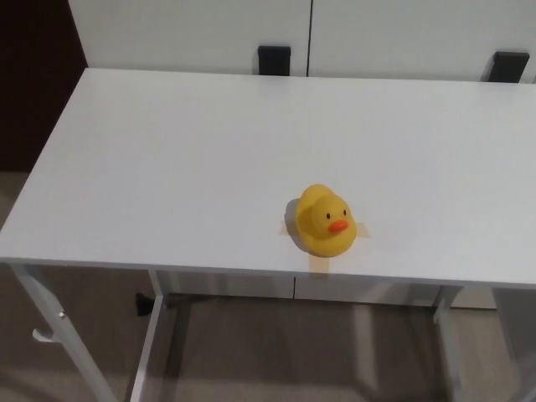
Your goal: The robot uses its right hand to push the yellow duck toy to the center of the white desk.
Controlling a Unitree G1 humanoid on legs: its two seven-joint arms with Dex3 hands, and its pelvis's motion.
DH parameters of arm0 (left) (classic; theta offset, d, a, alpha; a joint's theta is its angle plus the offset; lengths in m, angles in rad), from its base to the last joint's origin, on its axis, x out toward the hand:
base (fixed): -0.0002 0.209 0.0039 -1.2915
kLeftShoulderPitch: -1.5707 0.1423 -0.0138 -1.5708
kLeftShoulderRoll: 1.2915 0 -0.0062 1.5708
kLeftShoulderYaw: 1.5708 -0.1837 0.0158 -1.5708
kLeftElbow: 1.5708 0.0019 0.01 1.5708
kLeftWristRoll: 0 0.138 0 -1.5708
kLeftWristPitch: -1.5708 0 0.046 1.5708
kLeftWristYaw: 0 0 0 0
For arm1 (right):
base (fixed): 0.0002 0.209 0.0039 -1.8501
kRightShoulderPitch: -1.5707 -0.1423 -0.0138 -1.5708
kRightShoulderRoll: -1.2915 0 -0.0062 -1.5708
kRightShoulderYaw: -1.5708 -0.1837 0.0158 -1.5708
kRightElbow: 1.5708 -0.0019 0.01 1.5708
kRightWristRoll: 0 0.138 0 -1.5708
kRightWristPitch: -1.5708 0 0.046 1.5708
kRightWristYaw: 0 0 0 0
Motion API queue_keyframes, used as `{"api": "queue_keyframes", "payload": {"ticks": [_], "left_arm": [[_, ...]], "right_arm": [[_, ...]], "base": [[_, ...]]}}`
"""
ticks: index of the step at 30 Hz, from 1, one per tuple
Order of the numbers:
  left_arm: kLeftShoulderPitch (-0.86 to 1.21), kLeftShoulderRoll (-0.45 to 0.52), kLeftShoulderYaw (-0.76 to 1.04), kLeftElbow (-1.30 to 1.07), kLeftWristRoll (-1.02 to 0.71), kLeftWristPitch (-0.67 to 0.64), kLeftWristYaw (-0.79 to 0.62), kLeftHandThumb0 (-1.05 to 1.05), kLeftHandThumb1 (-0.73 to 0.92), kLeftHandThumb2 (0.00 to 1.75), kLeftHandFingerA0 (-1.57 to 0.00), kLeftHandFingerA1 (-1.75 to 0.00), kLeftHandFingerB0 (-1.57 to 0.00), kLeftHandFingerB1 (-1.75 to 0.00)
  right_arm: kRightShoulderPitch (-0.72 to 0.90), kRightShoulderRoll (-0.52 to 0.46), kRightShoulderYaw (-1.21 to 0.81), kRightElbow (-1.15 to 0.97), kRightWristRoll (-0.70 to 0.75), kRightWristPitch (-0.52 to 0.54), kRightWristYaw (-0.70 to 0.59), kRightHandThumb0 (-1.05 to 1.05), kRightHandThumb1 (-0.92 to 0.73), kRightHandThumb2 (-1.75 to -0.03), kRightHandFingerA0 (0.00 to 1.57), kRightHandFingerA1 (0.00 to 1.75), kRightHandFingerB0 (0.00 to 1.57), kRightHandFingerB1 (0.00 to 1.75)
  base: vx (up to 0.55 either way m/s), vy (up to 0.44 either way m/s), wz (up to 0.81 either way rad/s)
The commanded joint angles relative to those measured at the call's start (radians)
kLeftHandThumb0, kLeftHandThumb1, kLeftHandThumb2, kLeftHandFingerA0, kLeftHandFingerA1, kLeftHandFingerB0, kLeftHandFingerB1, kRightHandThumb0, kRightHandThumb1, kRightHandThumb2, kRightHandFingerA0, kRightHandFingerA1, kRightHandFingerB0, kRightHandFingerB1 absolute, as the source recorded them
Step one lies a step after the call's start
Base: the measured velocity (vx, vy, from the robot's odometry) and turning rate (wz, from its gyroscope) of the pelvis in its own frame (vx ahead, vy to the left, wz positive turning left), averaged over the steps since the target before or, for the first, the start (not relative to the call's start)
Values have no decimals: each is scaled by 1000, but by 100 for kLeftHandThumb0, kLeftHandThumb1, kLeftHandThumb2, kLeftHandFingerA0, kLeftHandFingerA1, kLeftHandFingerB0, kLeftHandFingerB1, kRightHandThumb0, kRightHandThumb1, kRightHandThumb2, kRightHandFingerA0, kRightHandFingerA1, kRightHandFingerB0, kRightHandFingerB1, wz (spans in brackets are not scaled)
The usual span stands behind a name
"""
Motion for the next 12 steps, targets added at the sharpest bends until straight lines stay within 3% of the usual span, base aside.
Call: {"api": "queue_keyframes", "payload": {"ticks": [1,6,11,12], "left_arm": [[-6,6,7,0,-7,-28,0,-11,63,65,-88,-61,-83,-60],[-10,4,12,2,-8,-25,0,-11,63,67,-87,-61,-83,-59],[-12,6,17,2,-12,-27,-2,-12,63,65,-88,-62,-84,-60],[-13,7,16,2,-11,-25,-1,-12,63,66,-89,-63,-83,-60]], "right_arm": [[1,-4,13,-12,25,-38,24,-9,-36,-107,89,51,63,49],[-2,-6,20,-3,20,-39,11,-12,-41,-101,89,52,62,47],[-1,-9,31,-2,11,-56,4,-10,-36,-107,87,52,61,49],[-2,-9,28,1,15,-53,5,-8,-28,-118,91,51,63,50]], "base": [[0,0,0],[0,0,0],[0,0,0],[0,0,0]]}}
